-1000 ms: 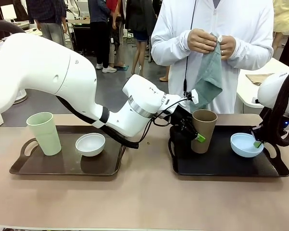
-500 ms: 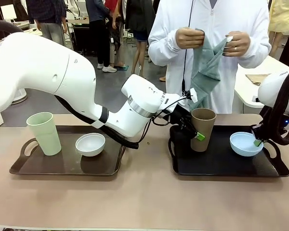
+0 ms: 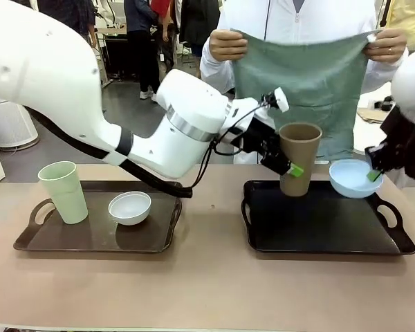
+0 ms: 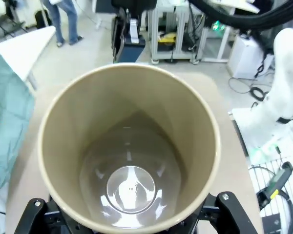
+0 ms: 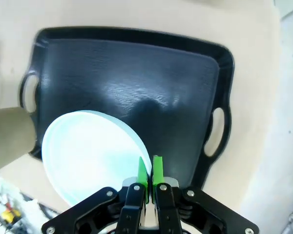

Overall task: Set up a tray with a mat and arrange the tableware.
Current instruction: Pick up the Picnic Bowl and Reusable plastic cup from the Handle tray in front of the human's position and hold them in the air.

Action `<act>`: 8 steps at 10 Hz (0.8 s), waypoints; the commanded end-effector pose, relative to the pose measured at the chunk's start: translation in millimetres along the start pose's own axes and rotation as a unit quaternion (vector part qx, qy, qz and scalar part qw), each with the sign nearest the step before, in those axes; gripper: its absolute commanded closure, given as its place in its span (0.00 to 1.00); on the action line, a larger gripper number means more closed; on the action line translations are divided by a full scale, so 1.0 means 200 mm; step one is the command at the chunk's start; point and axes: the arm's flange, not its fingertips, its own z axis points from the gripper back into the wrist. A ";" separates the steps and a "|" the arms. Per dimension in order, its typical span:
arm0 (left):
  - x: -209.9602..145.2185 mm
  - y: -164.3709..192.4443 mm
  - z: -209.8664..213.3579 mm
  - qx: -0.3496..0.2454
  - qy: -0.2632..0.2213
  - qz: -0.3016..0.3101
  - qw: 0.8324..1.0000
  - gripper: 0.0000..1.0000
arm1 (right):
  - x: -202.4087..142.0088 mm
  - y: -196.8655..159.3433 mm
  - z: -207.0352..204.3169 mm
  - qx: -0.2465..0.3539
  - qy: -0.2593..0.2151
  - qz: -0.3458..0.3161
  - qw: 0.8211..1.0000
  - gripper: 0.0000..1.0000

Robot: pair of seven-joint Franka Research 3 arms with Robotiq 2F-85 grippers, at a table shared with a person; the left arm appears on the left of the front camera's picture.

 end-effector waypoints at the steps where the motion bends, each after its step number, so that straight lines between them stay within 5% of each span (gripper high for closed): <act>1: 0.11 -0.20 0.20 0.023 -0.004 -0.025 0.999 1.00 | -0.07 0.10 0.23 -0.024 -0.010 0.003 1.000 0.98; 8: 0.23 -0.17 0.18 0.026 -0.008 -0.027 0.999 1.00 | -0.08 0.10 0.30 -0.015 -0.019 0.012 1.000 0.98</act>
